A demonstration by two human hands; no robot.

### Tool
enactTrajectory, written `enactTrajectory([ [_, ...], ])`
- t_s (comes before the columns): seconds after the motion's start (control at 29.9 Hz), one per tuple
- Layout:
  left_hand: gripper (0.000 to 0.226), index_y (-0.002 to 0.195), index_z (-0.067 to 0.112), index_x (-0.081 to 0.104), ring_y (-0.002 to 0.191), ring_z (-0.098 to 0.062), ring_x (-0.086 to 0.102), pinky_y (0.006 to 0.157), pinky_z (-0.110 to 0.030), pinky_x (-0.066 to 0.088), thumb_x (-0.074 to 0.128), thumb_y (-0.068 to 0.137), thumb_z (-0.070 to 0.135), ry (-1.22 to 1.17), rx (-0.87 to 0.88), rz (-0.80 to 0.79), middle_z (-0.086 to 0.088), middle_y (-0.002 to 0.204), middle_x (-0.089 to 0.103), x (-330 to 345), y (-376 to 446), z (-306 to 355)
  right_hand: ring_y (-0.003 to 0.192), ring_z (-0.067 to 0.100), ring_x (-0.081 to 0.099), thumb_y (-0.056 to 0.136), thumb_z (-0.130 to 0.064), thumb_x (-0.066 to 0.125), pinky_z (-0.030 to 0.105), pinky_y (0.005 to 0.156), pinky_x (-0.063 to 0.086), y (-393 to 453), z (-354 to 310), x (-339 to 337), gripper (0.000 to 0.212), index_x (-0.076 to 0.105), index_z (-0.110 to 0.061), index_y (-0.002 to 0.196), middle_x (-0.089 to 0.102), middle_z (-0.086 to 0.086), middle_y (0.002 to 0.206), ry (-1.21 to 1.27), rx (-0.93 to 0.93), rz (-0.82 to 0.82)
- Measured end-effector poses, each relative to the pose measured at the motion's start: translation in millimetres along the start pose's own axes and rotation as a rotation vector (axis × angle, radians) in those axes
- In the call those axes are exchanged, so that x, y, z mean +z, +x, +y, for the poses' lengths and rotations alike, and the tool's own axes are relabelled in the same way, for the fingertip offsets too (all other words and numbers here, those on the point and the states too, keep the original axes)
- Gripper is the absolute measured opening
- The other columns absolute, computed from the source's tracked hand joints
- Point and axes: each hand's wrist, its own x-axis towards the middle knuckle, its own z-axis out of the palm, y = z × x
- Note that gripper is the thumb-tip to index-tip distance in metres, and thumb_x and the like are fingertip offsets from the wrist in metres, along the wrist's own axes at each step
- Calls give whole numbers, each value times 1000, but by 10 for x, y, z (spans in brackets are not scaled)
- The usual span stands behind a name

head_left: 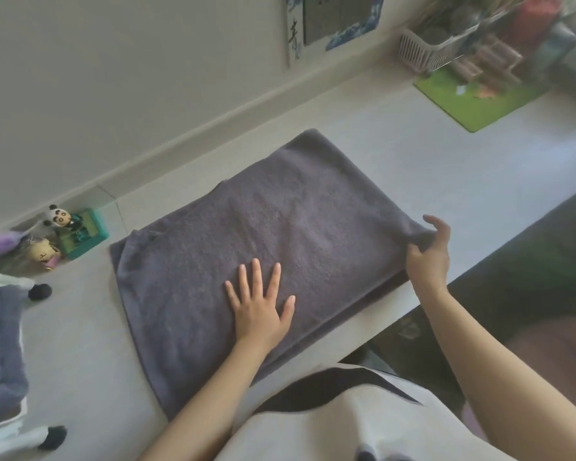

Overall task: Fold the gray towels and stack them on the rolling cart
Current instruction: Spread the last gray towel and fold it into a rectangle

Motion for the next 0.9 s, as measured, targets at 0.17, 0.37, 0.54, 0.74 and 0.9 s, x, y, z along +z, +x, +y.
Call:
enactTrajectory([
  [0.17,66,140,20,44,137,-41,26,109,-64,10,39,84,55,-129,0,63,-22,147,34,-26,26,72,92,27,53,83,10,35,35,74,43,20,196,-82,54,42,-25,124,47,4,115,-142,-141,-117],
  [0.37,30,93,25,60,96,-16,47,89,-31,33,61,78,51,-464,425,190,1,102,52,-79,-49,410,93,12,47,92,-5,47,27,80,38,29,247,-123,46,44,-28,132,45,-8,117,-270,-272,-196],
  [0.54,24,80,30,55,90,-12,40,81,-23,21,61,72,53,-466,392,95,8,92,46,-60,-38,546,72,19,55,93,-25,54,29,70,43,54,358,-161,30,53,-31,122,56,1,109,-361,-214,-55],
  [0.74,21,68,27,61,91,-8,39,78,-20,16,64,71,47,-541,354,14,11,86,48,-163,-2,595,80,18,55,90,-16,57,26,82,39,110,463,-231,29,58,-20,119,60,3,117,-272,-172,-30],
  [0.9,21,73,26,67,92,-1,34,83,-21,17,65,72,47,-559,385,-62,17,86,41,-266,43,578,97,19,54,91,-11,54,25,89,37,102,483,-279,30,60,-20,118,58,5,120,-209,-146,-14],
])
